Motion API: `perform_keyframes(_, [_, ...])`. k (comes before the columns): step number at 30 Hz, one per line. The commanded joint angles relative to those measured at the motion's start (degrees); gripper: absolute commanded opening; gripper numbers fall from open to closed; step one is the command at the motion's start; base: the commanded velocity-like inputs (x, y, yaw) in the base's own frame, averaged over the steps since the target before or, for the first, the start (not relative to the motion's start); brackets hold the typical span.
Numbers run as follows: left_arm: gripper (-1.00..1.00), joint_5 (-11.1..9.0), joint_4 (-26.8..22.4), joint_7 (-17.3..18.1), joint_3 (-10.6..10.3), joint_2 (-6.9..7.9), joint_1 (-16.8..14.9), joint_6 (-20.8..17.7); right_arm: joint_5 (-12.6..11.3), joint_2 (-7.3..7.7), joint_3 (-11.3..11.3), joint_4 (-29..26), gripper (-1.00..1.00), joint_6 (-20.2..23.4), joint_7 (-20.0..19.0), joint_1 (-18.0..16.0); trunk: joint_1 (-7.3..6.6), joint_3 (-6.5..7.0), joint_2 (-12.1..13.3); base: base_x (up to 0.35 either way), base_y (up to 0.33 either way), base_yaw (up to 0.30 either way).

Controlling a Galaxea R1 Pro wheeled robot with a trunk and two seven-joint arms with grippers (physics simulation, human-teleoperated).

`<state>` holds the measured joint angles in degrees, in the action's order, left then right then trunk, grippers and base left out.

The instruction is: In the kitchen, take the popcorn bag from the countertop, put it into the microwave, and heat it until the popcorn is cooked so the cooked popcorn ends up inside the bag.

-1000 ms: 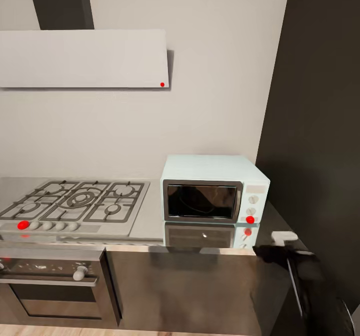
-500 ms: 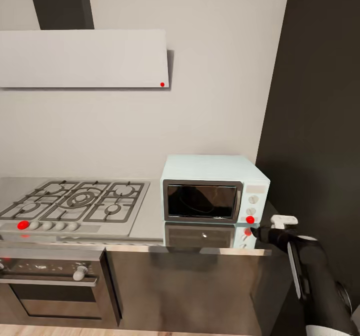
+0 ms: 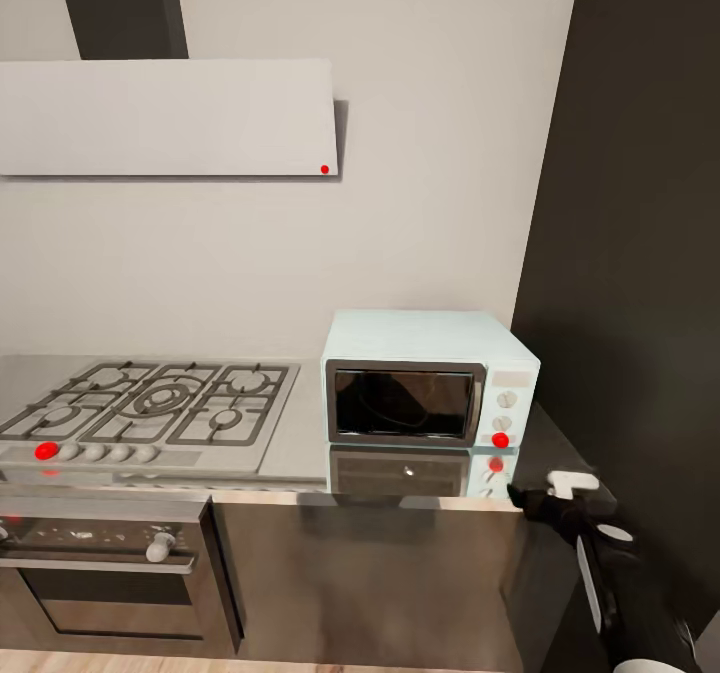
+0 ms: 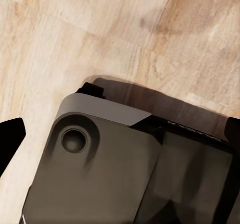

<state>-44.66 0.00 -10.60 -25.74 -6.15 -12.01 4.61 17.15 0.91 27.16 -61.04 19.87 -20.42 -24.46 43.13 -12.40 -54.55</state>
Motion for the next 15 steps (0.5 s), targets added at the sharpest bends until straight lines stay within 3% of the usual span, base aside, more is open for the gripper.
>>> perform_keyframes(1, [1.0,-0.43,0.0,-0.21,-0.47,-0.01,-0.03,0.13,0.63,-0.1,0.28,0.28,1.0,-0.56,-0.51,-0.06,0.01,-0.08,-0.06,0.0,0.0,0.0])
perform_keyframes(6, [1.0,-0.43,0.0,-0.21,-0.5,-0.01,-0.03,0.13,0.72,-0.53,2.19,-0.32,1.0,-3.0,-0.48,-0.03,0.01,-0.08,-0.06,0.0,0.0,0.0])
perform_keyframes(11, [1.0,-0.43,0.0,-0.21,-0.47,-0.01,-0.03,0.13,1.18,-0.53,1.95,-0.8,1.0,-3.45,-0.55,-0.04,0.01,-0.08,-0.06,0.0,0.0,0.0])
perform_keyframes(15, [1.0,-0.43,0.0,-0.21,-0.46,-0.01,-0.03,0.13,1.23,-0.58,1.42,-4.21,1.0,-3.4,-0.6,-0.04,0.01,-0.08,-0.06,0.0,0.0,0.0])
